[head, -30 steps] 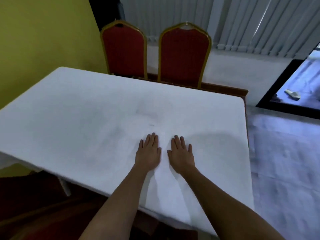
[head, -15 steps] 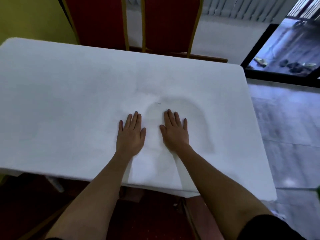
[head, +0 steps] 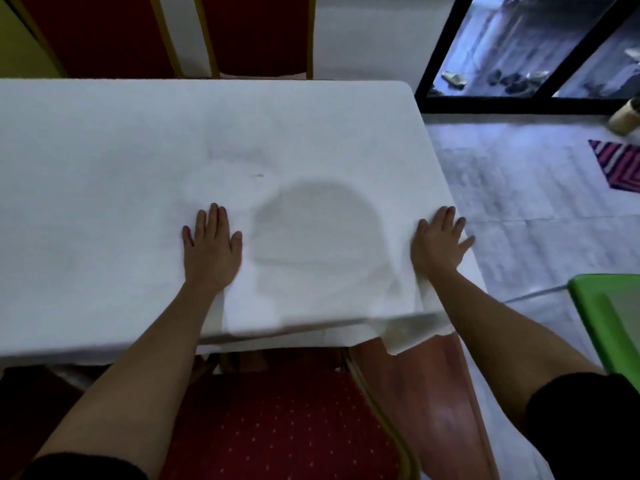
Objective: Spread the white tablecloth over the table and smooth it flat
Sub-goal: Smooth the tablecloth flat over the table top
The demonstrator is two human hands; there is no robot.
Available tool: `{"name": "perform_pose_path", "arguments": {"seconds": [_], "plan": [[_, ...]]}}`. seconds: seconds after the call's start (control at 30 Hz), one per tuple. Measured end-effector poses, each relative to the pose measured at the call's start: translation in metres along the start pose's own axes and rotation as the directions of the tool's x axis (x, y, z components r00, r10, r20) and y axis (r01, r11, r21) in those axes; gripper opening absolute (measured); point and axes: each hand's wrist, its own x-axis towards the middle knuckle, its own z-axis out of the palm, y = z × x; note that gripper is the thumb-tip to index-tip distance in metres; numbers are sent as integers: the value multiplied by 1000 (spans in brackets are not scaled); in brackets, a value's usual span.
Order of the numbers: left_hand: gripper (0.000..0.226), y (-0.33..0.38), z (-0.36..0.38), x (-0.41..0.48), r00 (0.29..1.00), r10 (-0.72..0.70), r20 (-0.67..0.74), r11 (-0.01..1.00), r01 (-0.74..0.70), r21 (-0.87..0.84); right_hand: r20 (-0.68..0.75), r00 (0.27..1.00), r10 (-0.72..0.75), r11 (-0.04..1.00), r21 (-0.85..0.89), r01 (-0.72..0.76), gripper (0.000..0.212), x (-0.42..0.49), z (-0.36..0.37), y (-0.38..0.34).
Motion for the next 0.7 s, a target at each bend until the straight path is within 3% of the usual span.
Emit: {"name": "perform_pose_path", "arguments": {"seconds": [0.07, 0.2, 0.37, 0.57, 0.7], "plan": [[59, 1, -2, -3, 999, 29, 23, 999, -29, 12, 11, 999, -38, 999, -5, 38, 58, -17, 3, -23], [69, -15, -10, -3, 985, 157, 79, 987, -159, 30, 76, 941, -330, 944, 60, 326, 56, -59, 18, -114], [65, -80, -24, 10, 987, 144, 66, 989, -146, 16, 121, 848, -515, 851, 187, 491, 56, -115, 42, -235], [55, -250, -51, 11, 997, -67, -28, 998, 67, 11, 165, 778, -606, 794, 174, 582, 55, -188, 77, -351], [52, -366, -73, -12, 952, -290, -95, 957, 289, -24, 200, 692, -694, 720, 171, 672, 56, -243, 98, -430]]}}
